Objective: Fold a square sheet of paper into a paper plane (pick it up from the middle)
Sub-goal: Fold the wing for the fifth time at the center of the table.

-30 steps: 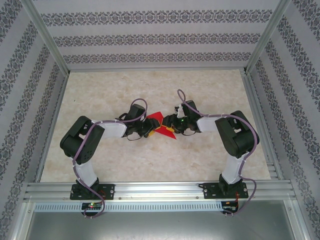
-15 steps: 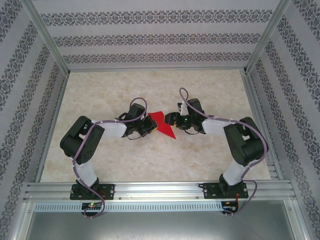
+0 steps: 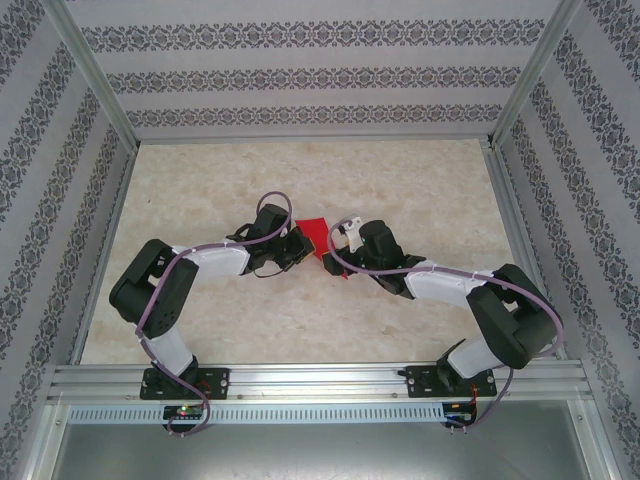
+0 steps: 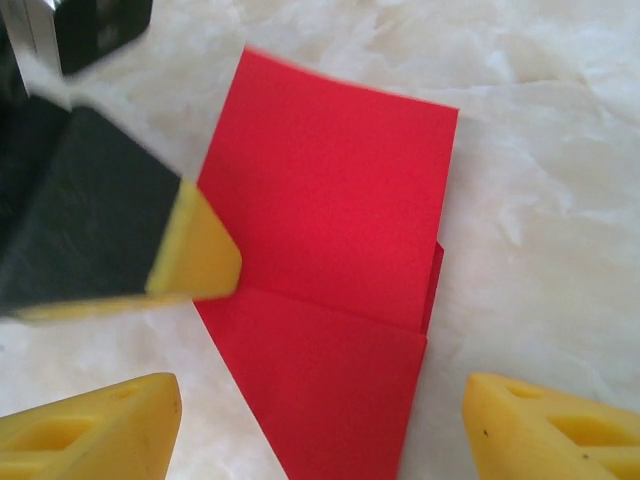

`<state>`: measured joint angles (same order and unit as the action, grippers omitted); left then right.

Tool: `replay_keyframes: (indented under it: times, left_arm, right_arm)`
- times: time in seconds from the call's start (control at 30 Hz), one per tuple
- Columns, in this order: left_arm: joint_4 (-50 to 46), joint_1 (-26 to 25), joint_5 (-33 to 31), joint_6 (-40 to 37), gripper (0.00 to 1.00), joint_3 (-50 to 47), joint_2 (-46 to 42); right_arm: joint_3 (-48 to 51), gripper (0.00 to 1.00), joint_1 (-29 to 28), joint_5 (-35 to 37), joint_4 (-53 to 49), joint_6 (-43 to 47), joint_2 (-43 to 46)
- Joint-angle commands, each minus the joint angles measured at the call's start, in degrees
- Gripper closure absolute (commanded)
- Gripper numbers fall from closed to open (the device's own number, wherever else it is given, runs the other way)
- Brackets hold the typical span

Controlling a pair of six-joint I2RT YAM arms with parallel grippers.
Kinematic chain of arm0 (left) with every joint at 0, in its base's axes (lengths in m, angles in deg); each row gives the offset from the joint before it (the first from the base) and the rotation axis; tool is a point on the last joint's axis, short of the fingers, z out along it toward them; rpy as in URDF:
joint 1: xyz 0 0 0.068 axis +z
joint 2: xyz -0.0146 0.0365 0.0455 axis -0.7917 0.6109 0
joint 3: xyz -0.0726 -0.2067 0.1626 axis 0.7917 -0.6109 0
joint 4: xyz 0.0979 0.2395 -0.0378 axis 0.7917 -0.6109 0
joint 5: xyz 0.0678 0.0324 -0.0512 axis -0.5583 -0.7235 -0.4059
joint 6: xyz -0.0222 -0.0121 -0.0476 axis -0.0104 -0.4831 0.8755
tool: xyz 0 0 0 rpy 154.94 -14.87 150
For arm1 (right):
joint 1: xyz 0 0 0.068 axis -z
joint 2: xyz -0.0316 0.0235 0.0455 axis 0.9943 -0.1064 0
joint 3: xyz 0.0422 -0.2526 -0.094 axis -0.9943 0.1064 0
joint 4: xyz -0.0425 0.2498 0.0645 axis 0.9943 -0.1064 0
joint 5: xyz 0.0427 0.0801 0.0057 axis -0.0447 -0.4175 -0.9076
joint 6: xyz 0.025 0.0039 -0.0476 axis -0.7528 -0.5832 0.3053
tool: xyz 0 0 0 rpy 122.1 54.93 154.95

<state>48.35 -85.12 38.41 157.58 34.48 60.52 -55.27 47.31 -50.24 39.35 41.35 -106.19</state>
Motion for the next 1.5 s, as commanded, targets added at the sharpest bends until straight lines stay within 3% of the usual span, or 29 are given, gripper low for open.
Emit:
replay_keyframes:
  times: [0.0, 0.37, 0.57, 1.03, 1.23, 1.47]
  left_arm:
    - [-1.0, -0.7, -1.3, 2.2, 0.97, -0.5, -2.1]
    - [-3.3, -0.8, -1.7, 4.2, 0.96, 0.0, -2.8]
    - [-6.4, -0.8, -3.1, 4.9, 0.96, 0.3, -3.8]
    - [-8.8, -0.6, -3.4, 5.6, 0.95, 1.5, -4.3]
    - [-9.3, 0.7, -3.1, 5.1, 0.82, 1.8, -5.4]
    - [-12.5, 5.3, -3.0, 1.9, 0.64, 2.3, -8.1]
  right_arm:
    - [1.9, 0.27, -2.4, 6.0, 7.5, 11.0, -0.5]
    - [4.4, 0.36, -9.9, 13.0, 21.5, 22.7, -8.9]
    - [4.7, 0.42, -11.0, 17.8, 28.3, 26.5, -13.2]
    - [3.4, 0.58, -12.5, 19.4, 36.7, 33.2, -19.7]
    - [3.9, 0.73, -12.4, 19.5, 37.2, 32.8, -19.7]
    - [4.1, 0.78, -11.6, 17.4, 36.2, 31.4, -18.8]
